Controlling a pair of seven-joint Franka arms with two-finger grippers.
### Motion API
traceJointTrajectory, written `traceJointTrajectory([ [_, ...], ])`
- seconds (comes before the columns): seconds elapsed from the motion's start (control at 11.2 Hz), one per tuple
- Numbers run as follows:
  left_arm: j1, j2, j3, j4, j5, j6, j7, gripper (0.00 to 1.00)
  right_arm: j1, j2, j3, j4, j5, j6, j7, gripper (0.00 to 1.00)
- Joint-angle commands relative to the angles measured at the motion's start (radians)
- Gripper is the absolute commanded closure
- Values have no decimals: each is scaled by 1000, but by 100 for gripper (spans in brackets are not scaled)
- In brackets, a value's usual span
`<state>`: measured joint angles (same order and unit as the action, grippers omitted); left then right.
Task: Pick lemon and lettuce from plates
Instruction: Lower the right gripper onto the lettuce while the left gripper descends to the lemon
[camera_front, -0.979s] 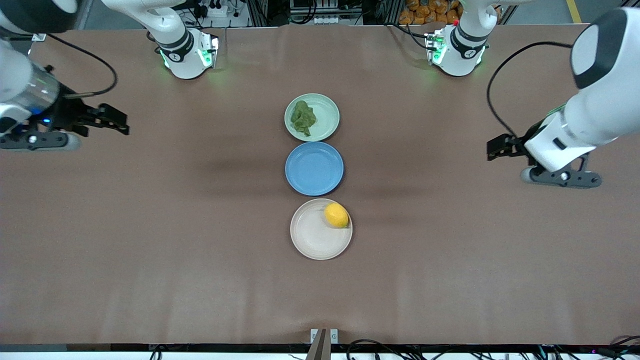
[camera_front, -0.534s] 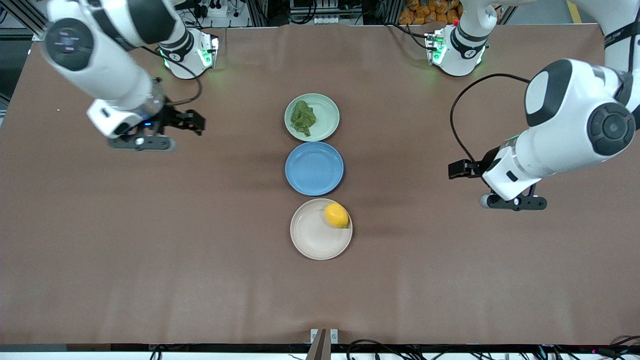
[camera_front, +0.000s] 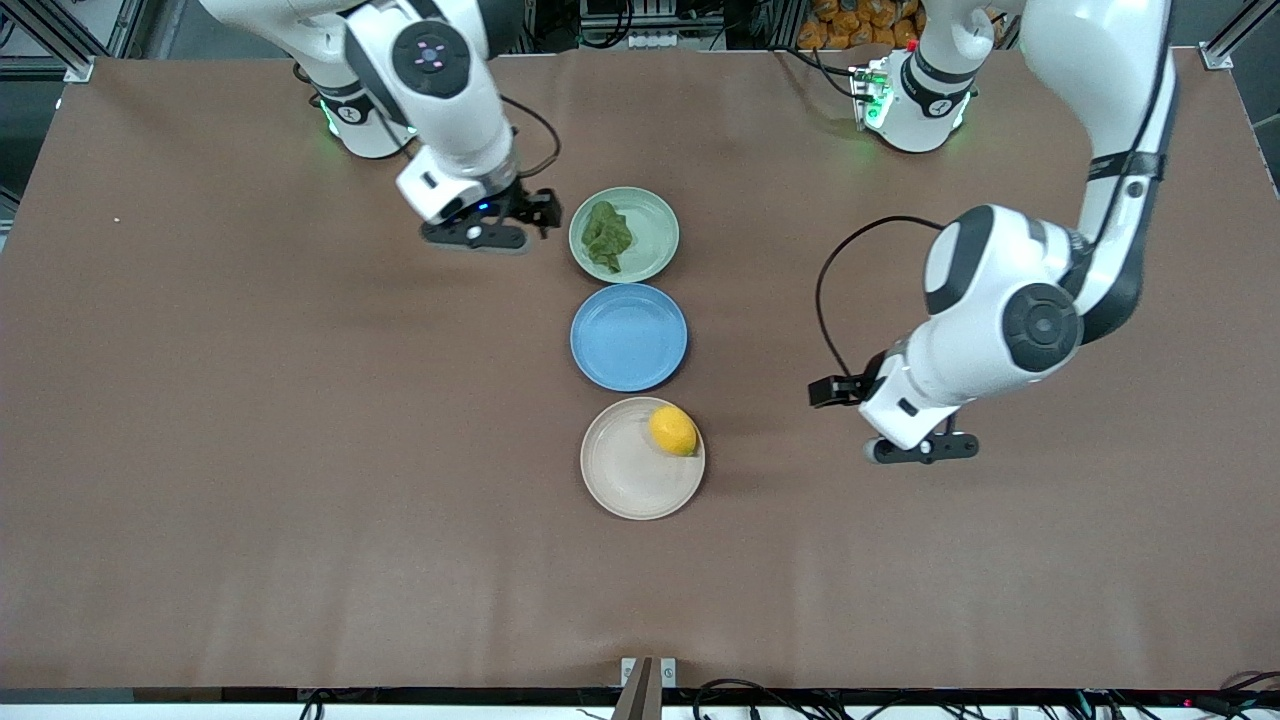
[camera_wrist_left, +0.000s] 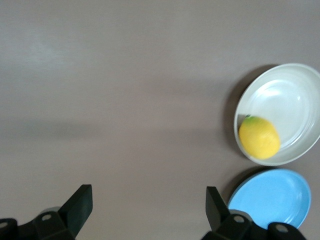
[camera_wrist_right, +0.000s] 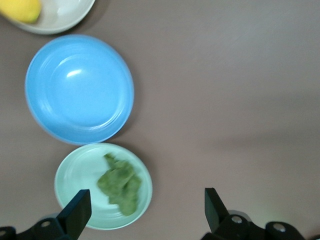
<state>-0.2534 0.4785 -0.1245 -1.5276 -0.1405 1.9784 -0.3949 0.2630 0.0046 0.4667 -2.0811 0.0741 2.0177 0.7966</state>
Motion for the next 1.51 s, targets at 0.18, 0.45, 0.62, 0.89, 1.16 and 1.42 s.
traceJointTrajectory([
  [0.18, -92, 113, 14, 41, 9, 219, -203, 0, 109, 75, 136, -171, 23, 295, 244, 0],
  [0.45, -150, 208, 16, 107, 9, 370, -369, 0, 194, 196, 136, -172, -152, 361, 395, 0],
  [0.62, -197, 236, 17, 104, 15, 408, -421, 0, 203, 256, 136, -171, -212, 398, 426, 0],
  [0.89, -247, 265, 28, 100, 119, 413, -530, 0, 209, 294, 135, -171, -263, 412, 428, 5],
  [1.16, -244, 267, 28, 100, 136, 413, -533, 0, 211, 348, 124, -169, -347, 453, 482, 6],
  [1.42, -244, 267, 31, 101, 136, 413, -553, 0, 211, 396, 122, -171, -431, 496, 561, 8],
])
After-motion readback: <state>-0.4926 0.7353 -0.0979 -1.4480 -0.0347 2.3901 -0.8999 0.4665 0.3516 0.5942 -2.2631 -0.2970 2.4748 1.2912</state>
